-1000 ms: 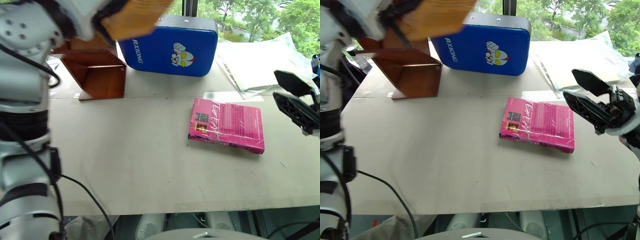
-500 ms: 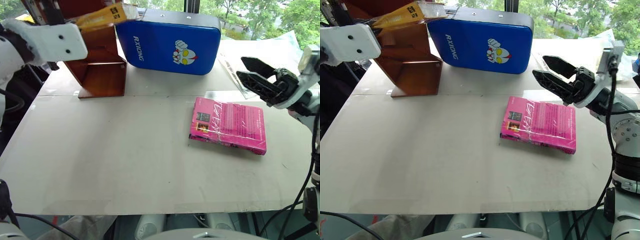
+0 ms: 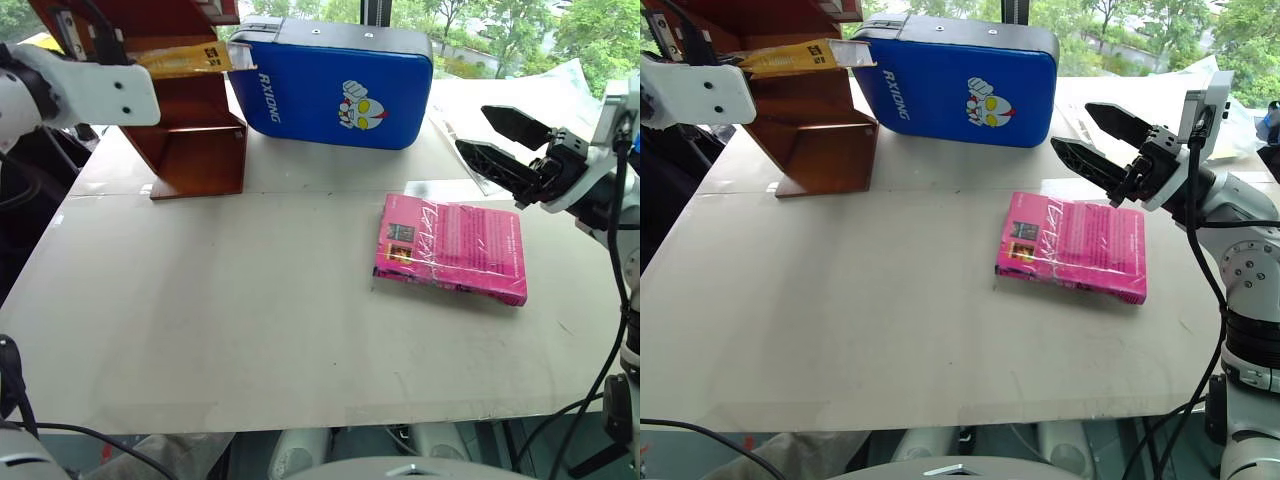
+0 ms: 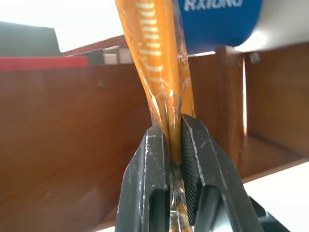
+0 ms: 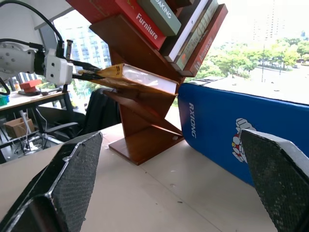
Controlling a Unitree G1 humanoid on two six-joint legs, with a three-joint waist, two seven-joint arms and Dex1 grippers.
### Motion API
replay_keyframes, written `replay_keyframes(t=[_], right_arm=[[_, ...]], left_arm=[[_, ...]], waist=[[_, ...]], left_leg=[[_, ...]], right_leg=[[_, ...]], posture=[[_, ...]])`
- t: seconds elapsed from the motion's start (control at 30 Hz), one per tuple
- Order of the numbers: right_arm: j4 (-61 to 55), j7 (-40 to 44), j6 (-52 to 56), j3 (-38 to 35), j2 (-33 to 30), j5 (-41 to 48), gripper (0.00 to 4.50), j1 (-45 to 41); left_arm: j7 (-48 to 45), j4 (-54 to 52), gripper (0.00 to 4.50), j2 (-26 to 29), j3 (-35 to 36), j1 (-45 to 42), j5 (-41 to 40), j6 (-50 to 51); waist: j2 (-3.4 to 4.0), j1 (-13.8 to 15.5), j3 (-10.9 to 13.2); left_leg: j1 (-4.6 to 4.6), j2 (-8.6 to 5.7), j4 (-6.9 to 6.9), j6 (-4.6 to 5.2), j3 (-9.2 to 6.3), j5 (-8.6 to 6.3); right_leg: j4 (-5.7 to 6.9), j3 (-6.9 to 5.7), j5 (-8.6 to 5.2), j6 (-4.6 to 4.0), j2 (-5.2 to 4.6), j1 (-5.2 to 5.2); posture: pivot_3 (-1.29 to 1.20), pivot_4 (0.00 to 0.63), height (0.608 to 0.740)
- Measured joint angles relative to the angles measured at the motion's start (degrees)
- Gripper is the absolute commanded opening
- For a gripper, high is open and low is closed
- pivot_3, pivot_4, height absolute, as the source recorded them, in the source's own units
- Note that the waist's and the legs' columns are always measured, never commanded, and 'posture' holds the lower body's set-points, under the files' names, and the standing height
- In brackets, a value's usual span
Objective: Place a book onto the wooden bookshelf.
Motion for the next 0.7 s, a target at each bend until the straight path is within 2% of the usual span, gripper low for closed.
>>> replay_keyframes(t=[0.17,0.23,0.27,0.37,0.47,0.53,0.7], right_arm=[[-0.2,-0.3,-0.2,-0.2,0.3,-0.6,4.5,0.9],[-0.2,-0.4,-0.3,-0.3,0.5,-0.9,4.5,1.6],[-0.2,-0.4,-0.3,-0.3,0.6,-1.0,4.5,1.6],[-0.7,-0.4,-0.6,-0.5,0.6,-1.0,4.5,1.6],[-0.9,-0.4,-0.8,-0.5,0.7,-1.1,4.5,1.7],[-0.9,-0.3,-1.1,-0.5,0.8,-1.3,4.5,2.0],[-0.8,0.3,-1.5,-0.8,0.9,-1.7,4.5,3.0]], left_arm=[[-1.2,5.6,0.02,-2.1,-2.8,-4.1,2.4,-1.4],[-1.8,7.4,0.89,-2.5,-3.9,-5.0,3.4,-1.3],[-1.9,7.6,1.11,-2.6,-4.0,-5.1,3.5,-1.3],[-2.4,8.2,2.25,-2.6,-4.3,-5.5,4.6,-0.4],[-2.5,8.1,3.77,-2.4,-4.2,-5.4,5.2,2.2],[-2.4,7.8,4.45,-2.0,-3.7,-4.5,5.5,4.3],[-2.0,4.7,4.45,-0.2,-0.4,0.0,5.4,9.9]], waist=[[0.0,-0.8,0.0],[0.0,-1.4,0.0],[0.0,-1.5,0.0],[0.0,-1.5,0.0],[0.0,-1.3,0.0],[0.0,-1.3,0.0],[0.0,-1.3,0.0]], left_leg=[[0.02,0.01,0.1,0.0,0.01,0.0],[0.01,0.01,0.15,0.0,0.05,0.0],[0.01,0.01,0.15,0.0,0.06,0.0],[0.01,0.02,0.16,0.0,0.07,0.0],[-0.02,0.01,0.25,0.0,0.04,0.0],[-0.01,0.01,0.3,0.01,0.05,0.0],[-0.05,0.02,0.39,0.01,0.0,-0.01]], right_leg=[[0.17,0.01,0.0,0.0,0.02,-0.02],[0.2,0.06,-0.01,0.01,0.02,-0.02],[0.2,0.07,0.0,0.01,0.02,-0.04],[0.25,0.07,-0.01,0.01,0.02,-0.07],[0.28,0.05,-0.01,0.01,0.02,-0.06],[0.3,0.07,-0.01,0.01,0.02,-0.06],[0.35,0.04,-0.01,0.01,0.02,-0.06]], posture=[[0.0,0.15,0.74],[0.0,0.15,0.74],[0.0,0.15,0.74],[0.0,0.15,0.74],[0.0,0.15,0.74],[0.0,0.15,0.74],[0.0,0.15,0.74]])
